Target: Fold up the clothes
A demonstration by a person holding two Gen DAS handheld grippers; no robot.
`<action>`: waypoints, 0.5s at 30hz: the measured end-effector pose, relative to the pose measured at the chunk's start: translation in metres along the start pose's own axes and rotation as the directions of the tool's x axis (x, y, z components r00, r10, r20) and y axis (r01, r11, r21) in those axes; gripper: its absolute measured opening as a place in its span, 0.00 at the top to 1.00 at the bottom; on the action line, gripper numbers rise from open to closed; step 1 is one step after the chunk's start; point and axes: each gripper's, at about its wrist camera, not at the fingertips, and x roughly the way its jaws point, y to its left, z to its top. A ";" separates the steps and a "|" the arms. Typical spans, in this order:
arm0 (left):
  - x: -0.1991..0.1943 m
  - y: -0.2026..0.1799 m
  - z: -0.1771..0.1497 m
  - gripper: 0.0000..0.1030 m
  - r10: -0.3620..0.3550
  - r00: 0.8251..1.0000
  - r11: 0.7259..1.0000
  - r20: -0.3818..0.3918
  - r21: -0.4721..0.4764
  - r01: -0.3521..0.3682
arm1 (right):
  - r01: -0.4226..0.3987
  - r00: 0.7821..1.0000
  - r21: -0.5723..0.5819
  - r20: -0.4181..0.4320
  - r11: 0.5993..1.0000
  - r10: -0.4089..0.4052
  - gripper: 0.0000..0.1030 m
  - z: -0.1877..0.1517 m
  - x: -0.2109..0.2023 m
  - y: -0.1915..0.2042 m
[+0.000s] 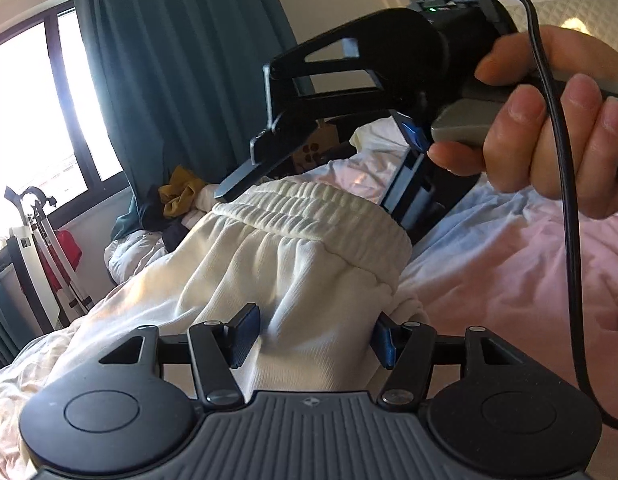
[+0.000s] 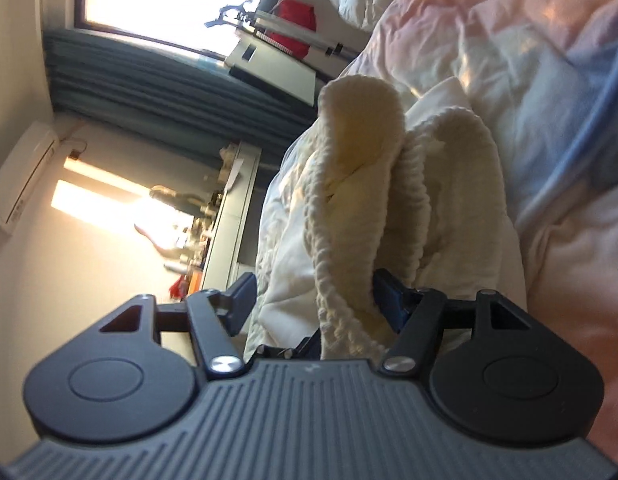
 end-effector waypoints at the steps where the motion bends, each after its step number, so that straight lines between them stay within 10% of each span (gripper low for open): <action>1: -0.002 0.001 0.000 0.41 0.000 1.000 1.000 -0.004 -0.007 0.000 | 0.009 1.000 -0.005 0.026 1.000 -0.009 0.36 -0.002 -0.003 0.001; 15: -0.071 0.073 0.022 0.25 0.027 0.999 0.956 -0.031 -0.292 -0.035 | 0.217 0.931 -0.032 0.307 0.976 -0.197 0.33 -0.035 -0.038 0.008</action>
